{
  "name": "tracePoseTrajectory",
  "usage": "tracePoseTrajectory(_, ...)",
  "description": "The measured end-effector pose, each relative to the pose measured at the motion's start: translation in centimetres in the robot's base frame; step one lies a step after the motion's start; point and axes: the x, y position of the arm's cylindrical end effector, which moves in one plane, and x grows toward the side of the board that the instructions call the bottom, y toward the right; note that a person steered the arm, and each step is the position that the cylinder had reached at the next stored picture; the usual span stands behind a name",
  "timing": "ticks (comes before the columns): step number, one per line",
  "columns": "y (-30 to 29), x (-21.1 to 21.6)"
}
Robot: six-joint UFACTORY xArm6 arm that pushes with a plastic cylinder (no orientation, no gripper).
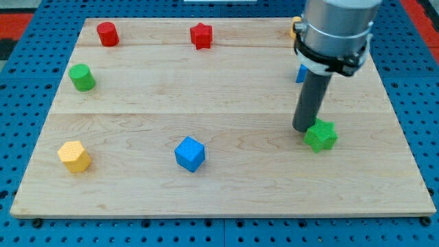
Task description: Push the green star towards the bottom right of the board
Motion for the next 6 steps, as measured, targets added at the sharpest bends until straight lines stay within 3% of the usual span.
tracePoseTrajectory(1,0.7,2.5)
tracePoseTrajectory(2,2.4,1.5)
tracePoseTrajectory(3,3.1,-2.3)
tracePoseTrajectory(5,14.2,1.2)
tracePoseTrajectory(6,9.4,3.7)
